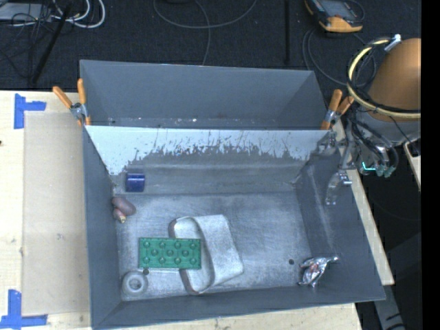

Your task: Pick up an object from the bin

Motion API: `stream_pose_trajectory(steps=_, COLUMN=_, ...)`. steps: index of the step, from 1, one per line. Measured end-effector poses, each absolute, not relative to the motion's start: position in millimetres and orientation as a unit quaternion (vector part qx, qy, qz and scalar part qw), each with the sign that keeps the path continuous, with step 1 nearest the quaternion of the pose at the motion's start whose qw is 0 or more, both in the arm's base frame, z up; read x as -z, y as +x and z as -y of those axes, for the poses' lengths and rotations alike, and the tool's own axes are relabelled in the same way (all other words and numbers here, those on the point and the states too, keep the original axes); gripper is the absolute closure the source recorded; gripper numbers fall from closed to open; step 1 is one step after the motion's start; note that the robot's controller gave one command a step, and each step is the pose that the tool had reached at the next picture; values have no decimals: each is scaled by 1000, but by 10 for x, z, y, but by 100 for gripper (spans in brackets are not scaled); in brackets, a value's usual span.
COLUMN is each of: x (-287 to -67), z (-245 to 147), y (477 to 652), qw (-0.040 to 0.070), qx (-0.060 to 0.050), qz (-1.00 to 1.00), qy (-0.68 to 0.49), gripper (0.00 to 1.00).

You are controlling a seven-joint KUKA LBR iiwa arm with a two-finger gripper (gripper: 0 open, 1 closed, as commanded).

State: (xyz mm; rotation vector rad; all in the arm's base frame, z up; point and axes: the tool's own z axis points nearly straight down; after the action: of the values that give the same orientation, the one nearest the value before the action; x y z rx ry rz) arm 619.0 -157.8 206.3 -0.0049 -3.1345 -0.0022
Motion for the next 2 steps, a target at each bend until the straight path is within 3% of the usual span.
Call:
stream_pose_trajectory(steps=1, x=-1078, z=1400, y=5524, qw=5, qx=2, qz=997, qy=-73, gripper=0)
stream_pose_trajectory(steps=2, x=-1328, z=1409, y=4961, qw=2, qx=0, qz=997, qy=-78, gripper=0)
